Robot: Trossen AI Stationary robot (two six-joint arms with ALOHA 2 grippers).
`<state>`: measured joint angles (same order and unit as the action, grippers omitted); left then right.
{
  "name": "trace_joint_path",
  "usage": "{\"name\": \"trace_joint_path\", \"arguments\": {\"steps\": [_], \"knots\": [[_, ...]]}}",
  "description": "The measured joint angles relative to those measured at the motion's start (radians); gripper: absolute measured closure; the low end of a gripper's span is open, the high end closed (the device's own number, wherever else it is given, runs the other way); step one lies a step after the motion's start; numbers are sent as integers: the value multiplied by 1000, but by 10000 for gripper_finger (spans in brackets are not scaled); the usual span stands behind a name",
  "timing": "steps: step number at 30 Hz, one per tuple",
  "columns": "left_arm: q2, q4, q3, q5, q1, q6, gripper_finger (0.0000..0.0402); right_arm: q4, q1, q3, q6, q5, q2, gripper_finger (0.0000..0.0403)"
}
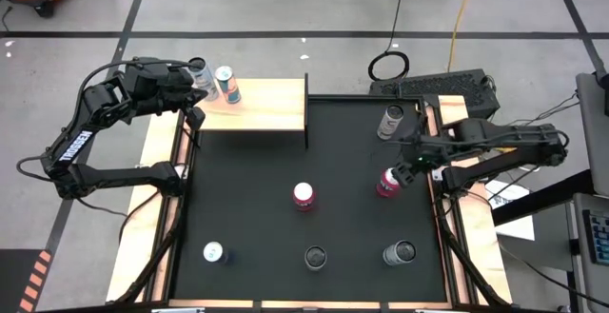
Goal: Place canned beverage on shelf
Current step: Put the right red soda can on the shelf
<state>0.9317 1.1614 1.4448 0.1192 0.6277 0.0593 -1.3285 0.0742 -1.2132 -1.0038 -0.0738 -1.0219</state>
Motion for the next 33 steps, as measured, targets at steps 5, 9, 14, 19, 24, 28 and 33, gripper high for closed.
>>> {"name": "trace_joint_path", "arguments": {"steps": [5,9,14,19,24,28,33], "knots": [[0,0,0,0,0,0,401,96,0,54,83,-3,17,51],[0,0,0,-1,0,0,401,87,0,80,102,-3,-12,51],[0,0,0,-3,0,0,401,55,0,103,100,-3,-59,51],[0,0,0,-3,0,0,401,56,0,108,100,-2,-106,51],[0,0,0,-3,0,0,401,42,0,108,101,-2,-153,51],[0,0,0,-3,0,0,401,15,0,108,100,-4,-188,51],[0,0,0,-3,0,0,401,4,0,108,114,-7,-216,51]]}}
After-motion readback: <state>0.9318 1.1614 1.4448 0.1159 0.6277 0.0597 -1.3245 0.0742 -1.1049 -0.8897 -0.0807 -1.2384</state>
